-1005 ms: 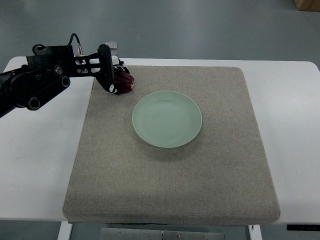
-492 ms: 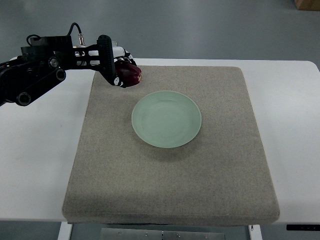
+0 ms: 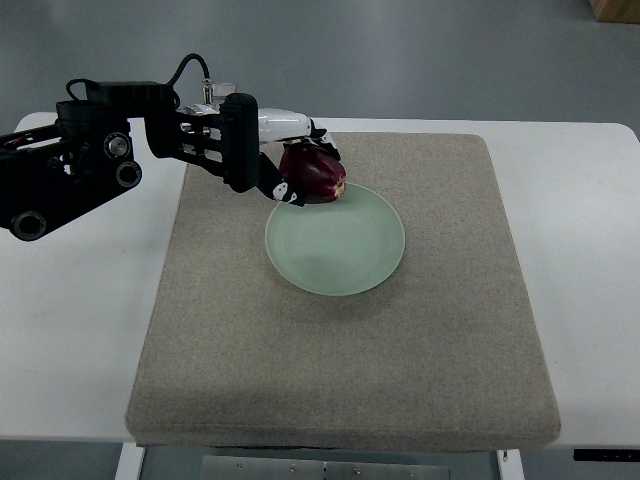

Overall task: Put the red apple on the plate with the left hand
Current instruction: 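Carry the apple with the left hand over the green plate, then lower the apple onto the plate and open the left hand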

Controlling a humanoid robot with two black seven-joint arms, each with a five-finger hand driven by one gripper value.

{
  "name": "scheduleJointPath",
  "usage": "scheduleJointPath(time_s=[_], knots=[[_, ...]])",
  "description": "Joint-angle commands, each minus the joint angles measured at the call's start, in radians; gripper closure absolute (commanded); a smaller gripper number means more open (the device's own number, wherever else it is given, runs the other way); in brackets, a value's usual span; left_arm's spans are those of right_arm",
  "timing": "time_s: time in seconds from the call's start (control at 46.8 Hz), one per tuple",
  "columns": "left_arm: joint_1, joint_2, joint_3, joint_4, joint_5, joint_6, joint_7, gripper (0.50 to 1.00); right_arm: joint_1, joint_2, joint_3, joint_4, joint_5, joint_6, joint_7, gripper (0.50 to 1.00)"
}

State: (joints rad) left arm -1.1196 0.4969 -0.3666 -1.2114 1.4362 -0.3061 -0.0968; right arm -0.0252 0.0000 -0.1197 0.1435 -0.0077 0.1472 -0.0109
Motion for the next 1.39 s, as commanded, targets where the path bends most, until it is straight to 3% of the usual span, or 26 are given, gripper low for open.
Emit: scheduleJointPath(time_s=[0.0, 0.364, 0.556, 0.706, 0.856, 0.941, 1.005, 1.176, 1.369], knots=[[0.003, -0.029, 0.009, 0.001, 0.004, -0.001, 0.0, 1.0, 0.001, 0.0, 0.0, -0.001, 0.0, 0.0, 0.0, 0.536], [0.052, -0.066, 0.018, 0.023, 0.052, 0.01, -0.001, 0.986, -0.001, 0.0, 0.0, -0.001, 0.0, 0.0, 0.0, 0.536], [0.073, -0.083, 0.02, 0.032, 0.055, 0.013, -0.001, 0.879, -0.001, 0.0, 0.0, -0.001, 0.0, 0.0, 0.0, 0.536], [0.075, -0.083, 0.032, 0.044, 0.055, 0.013, -0.001, 0.872, 0.001, 0.0, 0.0, 0.001, 0.0, 0.0, 0.0, 0.536], [0.078, -0.083, 0.035, 0.046, 0.055, 0.013, -0.001, 0.755, -0.001, 0.0, 0.0, -0.001, 0.0, 0.0, 0.0, 0.536], [0.076, -0.083, 0.047, 0.046, 0.055, 0.013, -0.001, 0.748, 0.001, 0.0, 0.0, -0.001, 0.0, 0.0, 0.0, 0.536], [0.073, -0.083, 0.049, 0.044, 0.053, 0.013, -0.001, 0.712, -0.001, 0.0, 0.0, 0.001, 0.0, 0.0, 0.0, 0.536], [0.07, -0.081, 0.049, 0.046, 0.053, 0.012, -0.001, 0.545, 0.001, 0.0, 0.0, -0.001, 0.0, 0.0, 0.0, 0.536], [0.063, -0.078, 0.049, 0.046, 0.05, -0.004, 0.0, 0.506, 0.001, 0.0, 0.0, 0.001, 0.0, 0.0, 0.0, 0.536]])
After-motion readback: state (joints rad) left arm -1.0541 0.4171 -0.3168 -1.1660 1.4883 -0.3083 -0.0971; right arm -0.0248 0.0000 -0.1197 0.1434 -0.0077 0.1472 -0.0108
